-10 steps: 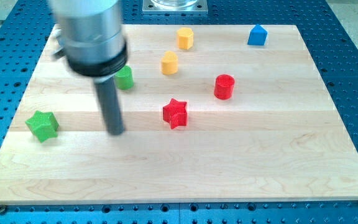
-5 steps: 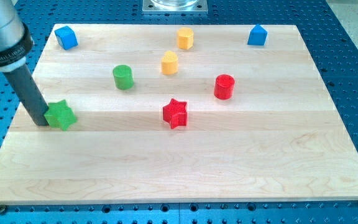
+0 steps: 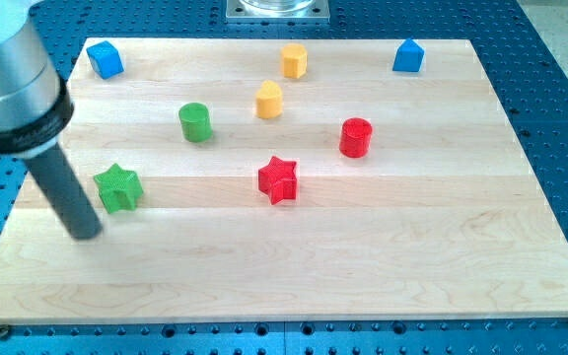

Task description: Push the green star to the center left of the board

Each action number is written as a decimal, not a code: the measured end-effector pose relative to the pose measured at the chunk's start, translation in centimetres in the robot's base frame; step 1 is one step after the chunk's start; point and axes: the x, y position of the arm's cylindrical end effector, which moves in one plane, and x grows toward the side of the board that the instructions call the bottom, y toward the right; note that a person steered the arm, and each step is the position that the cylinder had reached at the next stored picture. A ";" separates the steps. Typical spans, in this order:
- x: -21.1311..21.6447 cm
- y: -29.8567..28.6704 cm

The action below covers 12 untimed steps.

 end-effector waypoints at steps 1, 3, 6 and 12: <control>0.2 3.2; -7.0 -1.8; -5.0 1.7; -10.5 1.5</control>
